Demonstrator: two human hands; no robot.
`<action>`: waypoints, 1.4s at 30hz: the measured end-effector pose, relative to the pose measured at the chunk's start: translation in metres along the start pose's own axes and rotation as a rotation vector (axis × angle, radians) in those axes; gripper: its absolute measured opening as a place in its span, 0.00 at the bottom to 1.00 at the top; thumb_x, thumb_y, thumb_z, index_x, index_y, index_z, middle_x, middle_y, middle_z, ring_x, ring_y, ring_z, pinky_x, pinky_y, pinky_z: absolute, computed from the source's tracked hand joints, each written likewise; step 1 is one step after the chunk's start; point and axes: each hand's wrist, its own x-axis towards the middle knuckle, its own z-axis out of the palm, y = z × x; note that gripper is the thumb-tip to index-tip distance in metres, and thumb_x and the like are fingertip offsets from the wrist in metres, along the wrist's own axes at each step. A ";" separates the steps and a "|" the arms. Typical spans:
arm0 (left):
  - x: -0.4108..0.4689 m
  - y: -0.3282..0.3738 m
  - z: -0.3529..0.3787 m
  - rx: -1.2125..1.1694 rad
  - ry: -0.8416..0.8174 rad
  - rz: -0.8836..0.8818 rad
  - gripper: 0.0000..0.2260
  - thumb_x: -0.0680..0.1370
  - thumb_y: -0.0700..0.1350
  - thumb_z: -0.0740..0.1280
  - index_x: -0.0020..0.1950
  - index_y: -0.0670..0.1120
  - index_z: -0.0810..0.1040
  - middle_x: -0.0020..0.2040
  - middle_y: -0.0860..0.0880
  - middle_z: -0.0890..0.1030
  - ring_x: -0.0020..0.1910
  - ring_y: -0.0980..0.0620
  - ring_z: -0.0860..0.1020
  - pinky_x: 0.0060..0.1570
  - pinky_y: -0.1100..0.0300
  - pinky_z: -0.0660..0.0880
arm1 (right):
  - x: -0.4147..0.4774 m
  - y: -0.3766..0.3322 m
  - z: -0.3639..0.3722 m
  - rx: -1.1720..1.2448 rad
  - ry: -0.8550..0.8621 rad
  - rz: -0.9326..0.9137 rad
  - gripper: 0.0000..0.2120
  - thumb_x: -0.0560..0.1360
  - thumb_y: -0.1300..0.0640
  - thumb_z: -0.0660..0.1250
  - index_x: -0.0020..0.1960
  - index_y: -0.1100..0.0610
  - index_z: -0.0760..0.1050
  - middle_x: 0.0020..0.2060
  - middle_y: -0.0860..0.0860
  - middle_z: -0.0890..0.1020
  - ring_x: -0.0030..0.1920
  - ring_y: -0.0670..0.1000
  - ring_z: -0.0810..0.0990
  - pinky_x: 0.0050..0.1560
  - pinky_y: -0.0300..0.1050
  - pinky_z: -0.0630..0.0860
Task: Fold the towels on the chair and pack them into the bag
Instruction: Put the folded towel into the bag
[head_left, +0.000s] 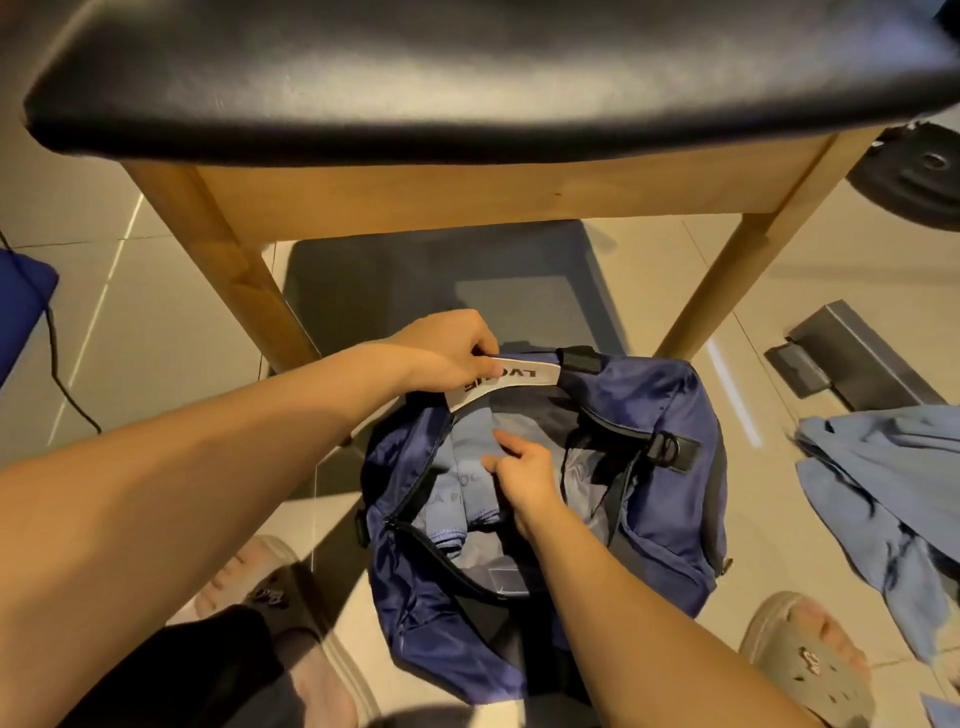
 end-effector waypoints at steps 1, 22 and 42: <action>0.001 0.002 -0.001 0.001 0.009 -0.007 0.12 0.81 0.51 0.70 0.40 0.48 0.83 0.35 0.48 0.79 0.33 0.49 0.73 0.34 0.55 0.67 | 0.002 0.003 0.001 -0.042 -0.010 -0.035 0.22 0.75 0.73 0.66 0.67 0.63 0.78 0.59 0.54 0.82 0.59 0.57 0.81 0.64 0.53 0.78; 0.002 -0.009 0.010 -0.088 0.016 -0.083 0.06 0.77 0.53 0.74 0.45 0.51 0.86 0.38 0.53 0.82 0.38 0.52 0.78 0.36 0.57 0.71 | 0.011 0.018 -0.012 -0.236 -0.146 -0.066 0.19 0.74 0.68 0.66 0.63 0.60 0.81 0.55 0.55 0.85 0.56 0.58 0.83 0.61 0.56 0.80; -0.014 0.121 -0.020 0.146 0.062 0.047 0.07 0.75 0.53 0.72 0.42 0.51 0.83 0.41 0.54 0.83 0.43 0.50 0.80 0.43 0.53 0.79 | -0.107 -0.136 -0.182 -0.527 -0.341 -0.091 0.08 0.77 0.72 0.63 0.47 0.66 0.81 0.40 0.57 0.85 0.41 0.56 0.85 0.48 0.52 0.84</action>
